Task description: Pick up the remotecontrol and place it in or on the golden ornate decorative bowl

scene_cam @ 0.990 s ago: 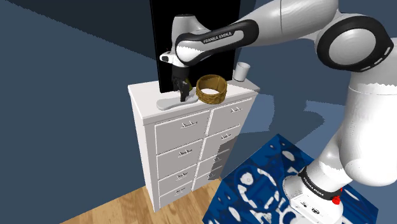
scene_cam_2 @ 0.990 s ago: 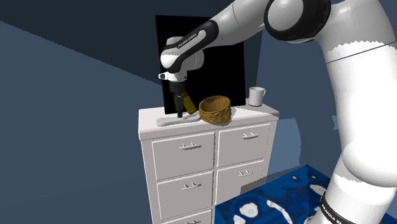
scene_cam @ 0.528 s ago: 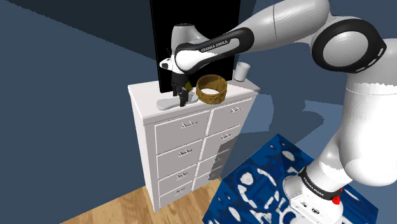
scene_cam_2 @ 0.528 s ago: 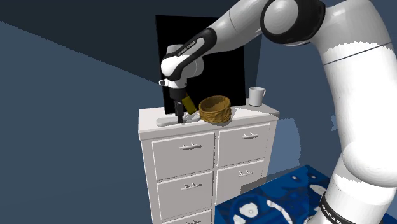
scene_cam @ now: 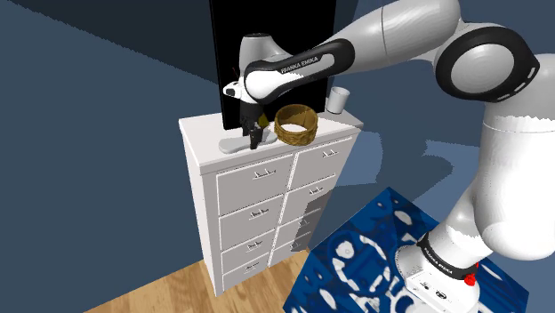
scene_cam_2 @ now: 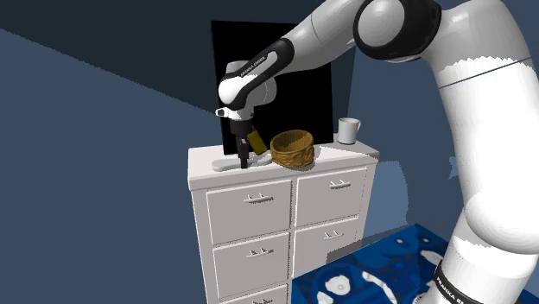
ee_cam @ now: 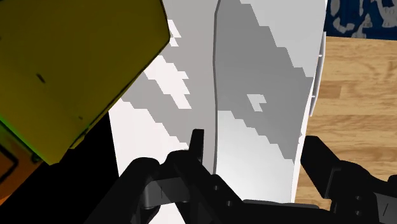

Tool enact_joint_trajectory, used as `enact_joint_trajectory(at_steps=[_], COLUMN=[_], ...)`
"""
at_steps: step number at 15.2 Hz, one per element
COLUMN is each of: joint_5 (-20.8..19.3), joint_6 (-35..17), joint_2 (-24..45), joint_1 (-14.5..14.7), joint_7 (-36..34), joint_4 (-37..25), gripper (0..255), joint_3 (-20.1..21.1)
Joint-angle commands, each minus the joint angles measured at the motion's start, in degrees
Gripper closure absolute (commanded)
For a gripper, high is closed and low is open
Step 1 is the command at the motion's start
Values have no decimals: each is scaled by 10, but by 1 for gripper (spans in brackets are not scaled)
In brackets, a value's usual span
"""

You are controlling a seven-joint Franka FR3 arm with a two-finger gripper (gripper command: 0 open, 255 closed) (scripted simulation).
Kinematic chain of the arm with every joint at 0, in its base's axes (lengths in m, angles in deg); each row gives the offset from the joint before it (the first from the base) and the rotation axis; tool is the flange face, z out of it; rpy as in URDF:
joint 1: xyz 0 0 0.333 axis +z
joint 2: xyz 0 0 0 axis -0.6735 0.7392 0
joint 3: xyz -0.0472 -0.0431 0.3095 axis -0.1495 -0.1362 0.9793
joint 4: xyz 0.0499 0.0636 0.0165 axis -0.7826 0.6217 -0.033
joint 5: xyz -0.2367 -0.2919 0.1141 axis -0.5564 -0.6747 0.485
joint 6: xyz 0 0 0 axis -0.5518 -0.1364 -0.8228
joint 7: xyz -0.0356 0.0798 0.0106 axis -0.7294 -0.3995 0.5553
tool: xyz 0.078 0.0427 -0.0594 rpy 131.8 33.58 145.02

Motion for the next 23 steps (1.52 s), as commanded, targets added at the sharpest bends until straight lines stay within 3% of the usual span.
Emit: enact_joint_trajectory(at_steps=[1,7,23], joint_5=[0,0,3], joint_6=[0,0,104], joint_2=[0,0,-43], joint_1=[0,0,-1], joint_7=[0,0,0], joint_4=[0,0,-61], gripper=[255,255,255], joint_3=[0,0,1])
